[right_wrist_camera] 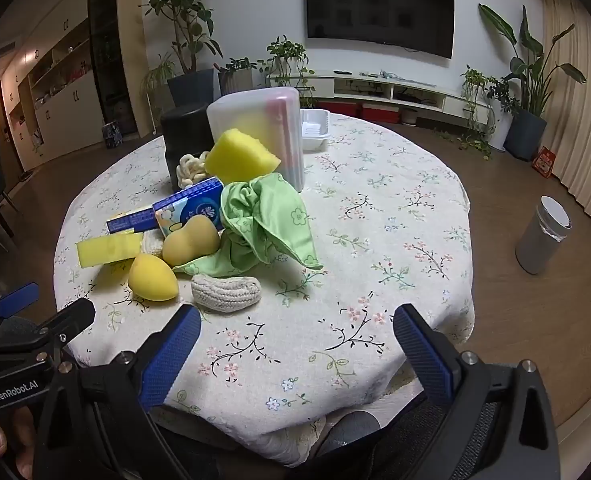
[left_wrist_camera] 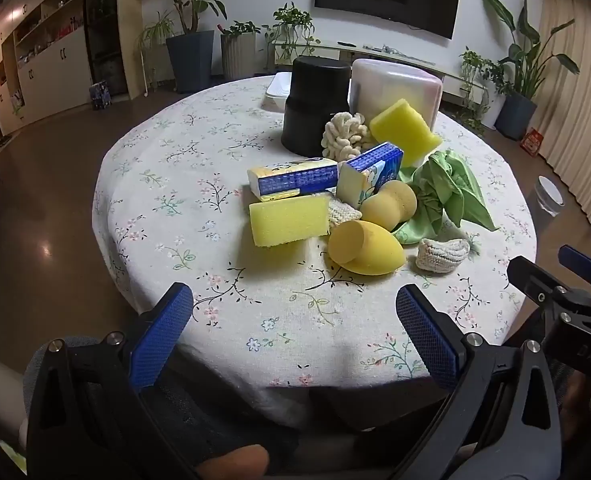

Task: Organize soft objects
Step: 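Approach the pile of soft objects with both tools, then grasp the yellow sponge with the left tool while the right tool grasps the white knitted scrubber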

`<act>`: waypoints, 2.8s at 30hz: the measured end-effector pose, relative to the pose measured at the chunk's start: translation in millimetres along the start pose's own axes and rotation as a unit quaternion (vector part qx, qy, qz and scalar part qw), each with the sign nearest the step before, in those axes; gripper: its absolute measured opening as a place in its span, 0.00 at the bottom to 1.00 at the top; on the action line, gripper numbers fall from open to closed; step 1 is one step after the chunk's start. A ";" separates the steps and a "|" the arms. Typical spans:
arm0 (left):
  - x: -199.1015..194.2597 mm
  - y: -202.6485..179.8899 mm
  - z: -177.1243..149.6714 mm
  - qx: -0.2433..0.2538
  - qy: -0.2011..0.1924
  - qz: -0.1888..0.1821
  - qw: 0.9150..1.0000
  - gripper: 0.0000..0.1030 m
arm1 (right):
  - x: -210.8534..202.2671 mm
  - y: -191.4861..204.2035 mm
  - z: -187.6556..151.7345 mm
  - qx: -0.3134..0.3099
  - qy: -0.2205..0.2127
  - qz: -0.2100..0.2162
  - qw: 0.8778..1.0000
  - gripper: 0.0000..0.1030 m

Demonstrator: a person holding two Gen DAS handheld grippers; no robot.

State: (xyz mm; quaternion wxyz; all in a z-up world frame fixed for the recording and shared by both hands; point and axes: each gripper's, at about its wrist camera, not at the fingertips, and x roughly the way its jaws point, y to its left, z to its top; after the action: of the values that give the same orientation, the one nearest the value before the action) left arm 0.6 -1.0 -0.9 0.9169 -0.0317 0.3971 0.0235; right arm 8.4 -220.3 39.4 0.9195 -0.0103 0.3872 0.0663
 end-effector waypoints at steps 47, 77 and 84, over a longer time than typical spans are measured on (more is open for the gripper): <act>33.3 22.6 4.4 -0.005 0.023 -0.003 1.000 1.00 | 19.4 5.3 14.9 -0.022 0.008 0.048 0.999 0.96; 84.0 35.8 35.8 -0.024 0.040 -0.087 0.995 0.82 | 87.6 37.5 16.1 -0.089 0.062 0.096 0.989 0.54; 83.6 24.4 33.9 -0.001 0.042 -0.091 0.995 0.53 | 85.4 32.5 13.7 -0.085 0.054 0.112 0.989 0.52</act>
State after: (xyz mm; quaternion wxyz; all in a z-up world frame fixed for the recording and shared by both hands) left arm 80.7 27.5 -39.7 0.8977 -0.0693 0.4308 -0.0613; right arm 72.9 -177.4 -10.9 0.8798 -0.0489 0.4281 0.2008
